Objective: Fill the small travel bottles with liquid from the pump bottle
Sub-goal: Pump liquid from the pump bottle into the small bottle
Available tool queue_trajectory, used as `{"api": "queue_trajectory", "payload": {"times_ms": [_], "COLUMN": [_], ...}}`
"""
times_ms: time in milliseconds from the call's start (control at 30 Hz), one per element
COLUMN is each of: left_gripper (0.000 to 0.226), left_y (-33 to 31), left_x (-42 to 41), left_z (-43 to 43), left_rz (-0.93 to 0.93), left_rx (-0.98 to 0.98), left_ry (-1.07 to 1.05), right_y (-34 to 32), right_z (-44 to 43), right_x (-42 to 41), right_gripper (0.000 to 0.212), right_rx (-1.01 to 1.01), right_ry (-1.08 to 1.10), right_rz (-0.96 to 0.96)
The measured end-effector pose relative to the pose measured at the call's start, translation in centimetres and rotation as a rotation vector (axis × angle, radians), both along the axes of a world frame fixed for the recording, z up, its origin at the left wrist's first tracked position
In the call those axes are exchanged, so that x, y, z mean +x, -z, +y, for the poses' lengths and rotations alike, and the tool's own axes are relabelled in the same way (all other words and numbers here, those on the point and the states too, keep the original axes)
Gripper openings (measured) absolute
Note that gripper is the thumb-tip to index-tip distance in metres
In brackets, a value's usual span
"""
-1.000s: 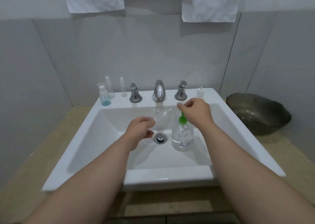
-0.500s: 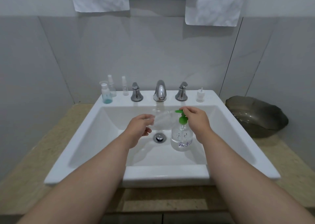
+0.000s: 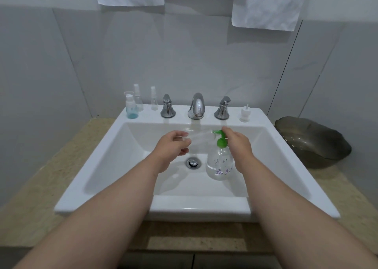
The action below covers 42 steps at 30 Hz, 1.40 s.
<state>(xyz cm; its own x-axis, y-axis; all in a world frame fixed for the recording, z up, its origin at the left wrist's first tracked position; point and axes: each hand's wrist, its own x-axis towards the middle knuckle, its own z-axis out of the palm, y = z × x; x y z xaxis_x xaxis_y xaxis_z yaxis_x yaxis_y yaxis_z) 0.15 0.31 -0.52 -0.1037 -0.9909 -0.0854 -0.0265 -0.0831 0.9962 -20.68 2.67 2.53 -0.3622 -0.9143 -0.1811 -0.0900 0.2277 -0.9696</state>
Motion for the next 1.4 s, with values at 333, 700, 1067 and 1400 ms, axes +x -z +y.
{"api": "queue_trajectory", "payload": {"times_ms": [333,700,1067,1400], "left_gripper": [0.031,0.025,0.028,0.03], "left_y": [0.0,0.3,0.0,-0.2], "left_x": [-0.1,-0.1,0.2,0.3], "left_z": [0.0,0.2,0.3,0.4], "left_rz": [0.113,0.043,-0.013,-0.009], "left_rx": [0.0,-0.035,-0.008,-0.009], "left_ry": [-0.024,-0.031,-0.074,-0.062], "right_y": [-0.2,-0.2,0.7,3.4], "right_z": [1.0,0.7,0.8,0.0], "right_x": [0.2,-0.3,-0.2,-0.5], "right_gripper": [0.035,0.032,0.045,0.07], "right_rx": [0.17,0.064,0.056,0.016], "right_ry": [-0.083,-0.038,-0.262,-0.451], "right_rz": [-0.073,0.039,0.093,0.545]}}
